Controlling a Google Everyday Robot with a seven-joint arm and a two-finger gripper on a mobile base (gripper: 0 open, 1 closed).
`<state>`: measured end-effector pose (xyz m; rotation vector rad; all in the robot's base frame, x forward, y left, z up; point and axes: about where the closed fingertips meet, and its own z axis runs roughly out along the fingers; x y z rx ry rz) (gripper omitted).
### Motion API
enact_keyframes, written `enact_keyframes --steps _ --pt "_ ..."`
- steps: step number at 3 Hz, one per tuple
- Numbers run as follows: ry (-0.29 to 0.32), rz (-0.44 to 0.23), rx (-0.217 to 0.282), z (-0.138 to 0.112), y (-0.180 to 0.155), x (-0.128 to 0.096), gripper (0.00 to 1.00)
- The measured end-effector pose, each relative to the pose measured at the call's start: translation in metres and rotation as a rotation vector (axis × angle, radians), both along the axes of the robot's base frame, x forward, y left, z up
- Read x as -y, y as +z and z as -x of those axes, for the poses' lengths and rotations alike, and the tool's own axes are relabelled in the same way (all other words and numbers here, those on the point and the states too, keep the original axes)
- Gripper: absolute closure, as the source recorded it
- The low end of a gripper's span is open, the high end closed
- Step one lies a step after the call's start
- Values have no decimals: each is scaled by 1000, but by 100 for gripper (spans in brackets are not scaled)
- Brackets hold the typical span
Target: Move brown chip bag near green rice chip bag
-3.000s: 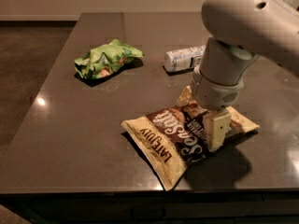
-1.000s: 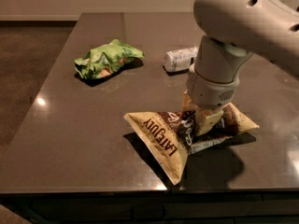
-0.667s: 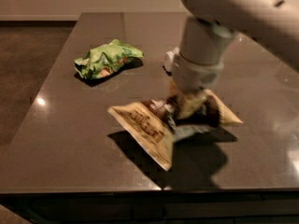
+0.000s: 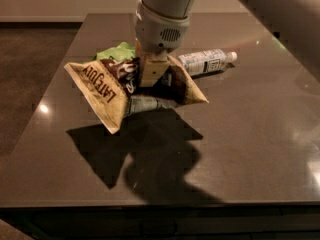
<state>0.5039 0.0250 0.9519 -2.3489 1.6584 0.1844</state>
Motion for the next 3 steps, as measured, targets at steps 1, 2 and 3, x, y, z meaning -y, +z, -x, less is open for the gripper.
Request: enact_keyframes --steps 1,2,3 --pt "-49 13 47 -19 -6 -32 98" --pt "-81 33 79 -36 -18 -50 75" --pt "-101 50 85 -50 -32 -56 53"
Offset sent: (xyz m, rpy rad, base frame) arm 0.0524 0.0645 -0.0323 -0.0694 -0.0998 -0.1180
